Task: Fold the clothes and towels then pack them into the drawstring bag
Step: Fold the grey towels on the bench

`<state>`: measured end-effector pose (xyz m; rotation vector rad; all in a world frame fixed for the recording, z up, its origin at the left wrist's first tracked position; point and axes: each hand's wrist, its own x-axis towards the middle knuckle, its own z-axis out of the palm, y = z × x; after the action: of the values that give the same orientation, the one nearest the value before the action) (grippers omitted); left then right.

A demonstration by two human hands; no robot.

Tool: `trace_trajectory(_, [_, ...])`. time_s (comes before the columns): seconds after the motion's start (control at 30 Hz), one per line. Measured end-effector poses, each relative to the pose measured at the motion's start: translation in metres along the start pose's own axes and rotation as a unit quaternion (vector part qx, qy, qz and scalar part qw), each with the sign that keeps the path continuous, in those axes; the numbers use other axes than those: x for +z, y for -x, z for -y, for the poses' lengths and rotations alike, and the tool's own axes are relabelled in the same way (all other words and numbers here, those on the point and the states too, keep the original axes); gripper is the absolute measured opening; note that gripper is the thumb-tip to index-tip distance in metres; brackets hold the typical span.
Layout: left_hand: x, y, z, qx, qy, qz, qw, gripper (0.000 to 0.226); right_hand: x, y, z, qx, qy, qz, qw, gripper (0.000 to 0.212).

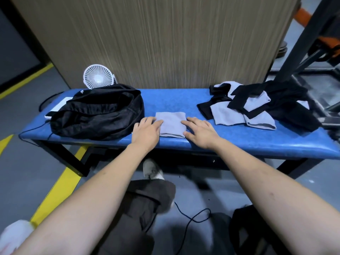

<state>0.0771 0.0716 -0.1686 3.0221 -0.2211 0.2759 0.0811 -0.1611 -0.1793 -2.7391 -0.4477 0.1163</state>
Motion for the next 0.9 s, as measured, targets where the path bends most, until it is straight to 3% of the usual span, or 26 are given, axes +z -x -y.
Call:
trace_trajectory(0.27, [0.014, 0.012, -0.005, -0.028, 0.087, -0.064, 0.994, 0.038, 0.0, 0.0, 0.0, 0.004, -0.011, -0.007, 1.0, 0.055])
trace_trajectory(0.5, [-0.001, -0.02, -0.008, -0.015, 0.042, -0.012, 0.999, 0.031, 0.002, 0.004, 0.003, -0.006, 0.002, -0.048, 0.999, 0.055])
trace_trajectory(0.7, [-0.009, -0.032, -0.004, -0.002, 0.026, 0.051, 0.998, 0.034, -0.01, -0.002, 0.001, -0.024, 0.017, -0.027, 0.999, 0.056])
trace_trajectory(0.9, [-0.007, -0.026, 0.012, 0.043, 0.062, 0.009, 0.997, 0.03, -0.024, -0.006, -0.008, -0.054, 0.018, -0.012, 0.998, 0.056])
